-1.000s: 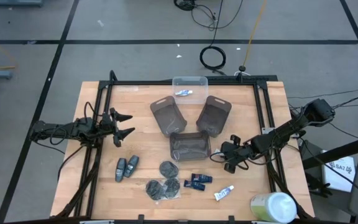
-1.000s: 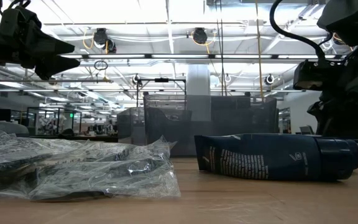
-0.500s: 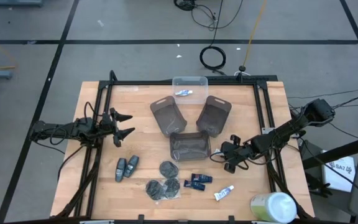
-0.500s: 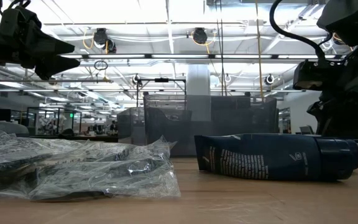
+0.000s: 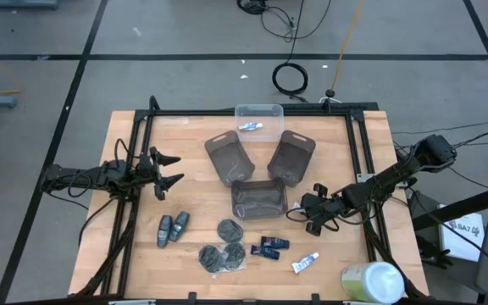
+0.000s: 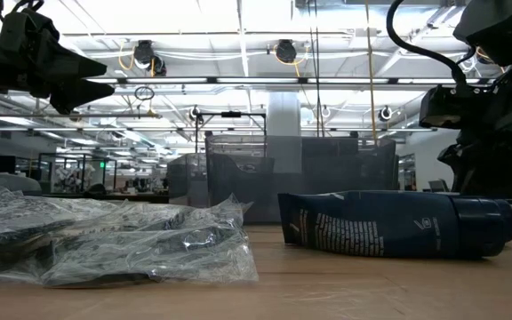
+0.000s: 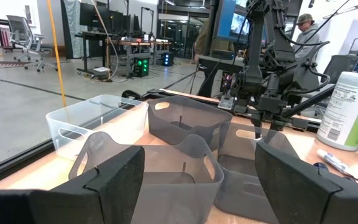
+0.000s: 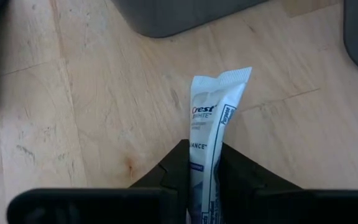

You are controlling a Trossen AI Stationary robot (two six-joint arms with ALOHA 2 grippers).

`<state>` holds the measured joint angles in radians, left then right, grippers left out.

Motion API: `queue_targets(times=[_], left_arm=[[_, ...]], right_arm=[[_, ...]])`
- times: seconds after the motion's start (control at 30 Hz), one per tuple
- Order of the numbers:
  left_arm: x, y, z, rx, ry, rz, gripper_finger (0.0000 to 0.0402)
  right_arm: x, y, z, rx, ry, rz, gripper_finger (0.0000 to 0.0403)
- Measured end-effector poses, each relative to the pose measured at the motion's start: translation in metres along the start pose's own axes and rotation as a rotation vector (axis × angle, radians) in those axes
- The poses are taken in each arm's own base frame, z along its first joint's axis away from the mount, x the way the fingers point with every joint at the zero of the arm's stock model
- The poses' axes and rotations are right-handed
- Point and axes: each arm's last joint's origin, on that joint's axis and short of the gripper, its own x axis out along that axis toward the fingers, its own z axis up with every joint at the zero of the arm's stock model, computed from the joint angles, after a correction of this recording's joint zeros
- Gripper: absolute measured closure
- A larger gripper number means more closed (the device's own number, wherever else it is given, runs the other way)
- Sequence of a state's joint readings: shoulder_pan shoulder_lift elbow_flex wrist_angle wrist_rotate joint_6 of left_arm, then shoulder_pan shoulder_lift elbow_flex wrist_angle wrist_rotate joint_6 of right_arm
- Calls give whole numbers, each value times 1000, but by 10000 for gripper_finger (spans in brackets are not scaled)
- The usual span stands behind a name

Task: Pick & Place Travel size toiletries
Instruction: Put the top white toothpaste tube into the white transparent bin

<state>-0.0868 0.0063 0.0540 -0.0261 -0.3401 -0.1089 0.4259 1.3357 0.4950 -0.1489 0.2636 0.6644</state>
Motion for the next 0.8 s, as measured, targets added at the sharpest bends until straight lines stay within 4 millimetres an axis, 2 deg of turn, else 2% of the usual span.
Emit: queue_targets(times=[0.8], left_arm=[[0,0,0,0,0,0,105]], right_arm=[[0,0,0,-240,-2,3,348]])
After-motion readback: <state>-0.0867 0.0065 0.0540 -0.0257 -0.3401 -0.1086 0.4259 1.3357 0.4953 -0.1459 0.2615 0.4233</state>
